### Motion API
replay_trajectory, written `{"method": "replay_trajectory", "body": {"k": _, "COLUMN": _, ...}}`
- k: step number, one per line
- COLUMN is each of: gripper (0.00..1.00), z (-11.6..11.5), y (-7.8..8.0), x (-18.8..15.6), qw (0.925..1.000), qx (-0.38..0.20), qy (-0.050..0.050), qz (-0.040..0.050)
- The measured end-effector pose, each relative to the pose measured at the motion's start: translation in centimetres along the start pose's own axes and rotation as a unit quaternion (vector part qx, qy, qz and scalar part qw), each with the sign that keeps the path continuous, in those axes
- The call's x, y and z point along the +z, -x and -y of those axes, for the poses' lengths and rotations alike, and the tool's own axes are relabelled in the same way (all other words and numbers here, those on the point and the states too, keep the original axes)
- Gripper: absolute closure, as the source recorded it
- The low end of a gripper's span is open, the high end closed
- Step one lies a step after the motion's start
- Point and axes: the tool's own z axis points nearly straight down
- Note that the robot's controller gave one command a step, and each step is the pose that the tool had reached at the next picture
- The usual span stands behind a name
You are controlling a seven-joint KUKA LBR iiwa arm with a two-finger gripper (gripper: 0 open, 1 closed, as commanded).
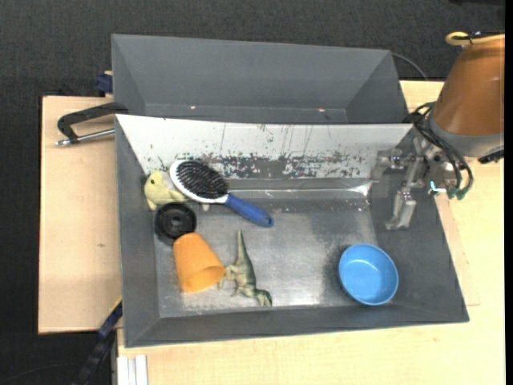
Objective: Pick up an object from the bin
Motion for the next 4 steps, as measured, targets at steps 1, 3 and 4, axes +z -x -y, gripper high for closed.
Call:
{"method": "replay_trajectory", "body": {"k": 1, "gripper": 0.00, "z": -2.7, "y": -4.6, "x": 7.3, "qw": 0.9897, "qx": -0.143, "qy": 0.000, "qz": 0.0013}}
{"method": "replay_trajectory", "body": {"k": 3, "gripper": 1.00, "z": -3.3, "y": -7.1, "x": 9.7, "qw": 0.9546, "qx": -0.298, "qy": -0.002, "qz": 0.0039}}
{"method": "replay_trajectory", "body": {"k": 4, "gripper": 1.00, "z": -3.4, "y": -7.0, "x": -12.4, "qw": 0.9105, "qx": -0.413, "qy": -0.006, "qz": 0.0085}}
